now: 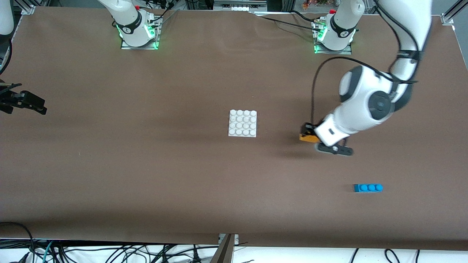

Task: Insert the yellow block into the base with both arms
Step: 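Carry the yellow brick with the left gripper above the base plate, then press the yellow brick down onto the base plate studs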

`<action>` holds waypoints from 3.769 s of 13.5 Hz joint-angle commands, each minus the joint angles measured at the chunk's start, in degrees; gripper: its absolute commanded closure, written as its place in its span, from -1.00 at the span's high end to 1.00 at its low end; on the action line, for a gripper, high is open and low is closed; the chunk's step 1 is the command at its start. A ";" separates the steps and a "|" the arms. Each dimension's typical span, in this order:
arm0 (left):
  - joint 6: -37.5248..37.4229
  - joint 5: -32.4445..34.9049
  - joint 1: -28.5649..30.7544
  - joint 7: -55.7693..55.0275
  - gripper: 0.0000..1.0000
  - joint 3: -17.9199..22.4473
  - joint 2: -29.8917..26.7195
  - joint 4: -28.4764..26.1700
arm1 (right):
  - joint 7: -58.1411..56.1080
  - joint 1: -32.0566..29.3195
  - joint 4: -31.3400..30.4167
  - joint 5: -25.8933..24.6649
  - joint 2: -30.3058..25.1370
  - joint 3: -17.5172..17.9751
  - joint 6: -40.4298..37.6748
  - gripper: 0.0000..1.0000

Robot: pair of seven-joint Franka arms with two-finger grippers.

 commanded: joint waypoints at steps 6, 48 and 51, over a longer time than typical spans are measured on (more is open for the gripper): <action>5.05 0.71 -18.73 -23.02 -1.00 1.38 6.90 3.67 | -0.39 -0.92 1.06 -0.05 0.36 0.86 -0.75 1.00; 13.75 15.31 -24.90 -29.29 -1.00 2.35 18.52 5.79 | -0.03 -0.83 1.06 0.12 0.36 0.95 -0.66 1.00; 13.75 15.22 -24.90 -29.64 -1.00 2.26 18.34 4.56 | -0.03 -0.83 1.06 0.12 0.36 0.95 -0.66 1.00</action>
